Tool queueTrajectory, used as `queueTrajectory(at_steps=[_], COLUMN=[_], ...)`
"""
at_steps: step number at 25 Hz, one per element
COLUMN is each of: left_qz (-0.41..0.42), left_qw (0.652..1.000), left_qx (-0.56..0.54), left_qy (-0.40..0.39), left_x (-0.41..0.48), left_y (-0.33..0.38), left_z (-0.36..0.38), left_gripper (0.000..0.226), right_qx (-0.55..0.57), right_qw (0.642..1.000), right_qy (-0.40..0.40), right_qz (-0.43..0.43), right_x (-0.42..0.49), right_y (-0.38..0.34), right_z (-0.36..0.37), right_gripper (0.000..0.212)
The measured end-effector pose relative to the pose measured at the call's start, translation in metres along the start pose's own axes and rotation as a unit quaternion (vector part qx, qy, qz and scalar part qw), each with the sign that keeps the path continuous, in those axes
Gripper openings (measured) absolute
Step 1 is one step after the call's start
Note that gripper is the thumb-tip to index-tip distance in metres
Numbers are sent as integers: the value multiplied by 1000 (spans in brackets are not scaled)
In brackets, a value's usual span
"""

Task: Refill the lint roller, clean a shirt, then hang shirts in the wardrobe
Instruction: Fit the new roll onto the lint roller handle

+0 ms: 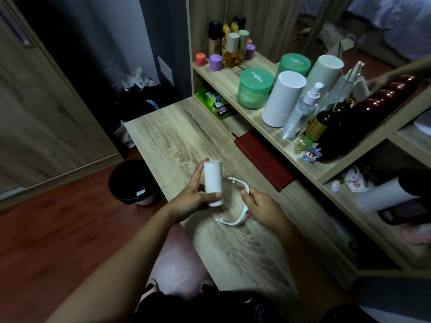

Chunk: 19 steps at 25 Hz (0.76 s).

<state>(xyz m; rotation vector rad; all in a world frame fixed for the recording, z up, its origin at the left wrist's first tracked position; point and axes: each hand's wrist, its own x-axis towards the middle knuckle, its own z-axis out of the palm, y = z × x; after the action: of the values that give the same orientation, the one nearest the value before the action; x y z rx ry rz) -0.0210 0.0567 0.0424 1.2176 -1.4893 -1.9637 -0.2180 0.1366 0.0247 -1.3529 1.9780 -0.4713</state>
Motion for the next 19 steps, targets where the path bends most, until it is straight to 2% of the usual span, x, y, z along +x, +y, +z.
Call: queueTrajectory(at_steps=[9,15,19], left_qz=[-5,-73,-100], left_qw=[999,993,992], left_qx=[-10,-93,-72], left_qy=[37,16,4], left_x=[4,2,3], left_y=[-5,-10,-15], left_z=[1,6,6], left_gripper=[83,80,84], right_qx=[21,49,48], right_qw=[1000,998,998], right_qy=[-1,-6,-19], right_qz=[-20,-30,-32], right_x=[2,7,12], right_y=[-1,-7,-13], right_z=[-1,-6,-5], right_gripper=[36,40,43])
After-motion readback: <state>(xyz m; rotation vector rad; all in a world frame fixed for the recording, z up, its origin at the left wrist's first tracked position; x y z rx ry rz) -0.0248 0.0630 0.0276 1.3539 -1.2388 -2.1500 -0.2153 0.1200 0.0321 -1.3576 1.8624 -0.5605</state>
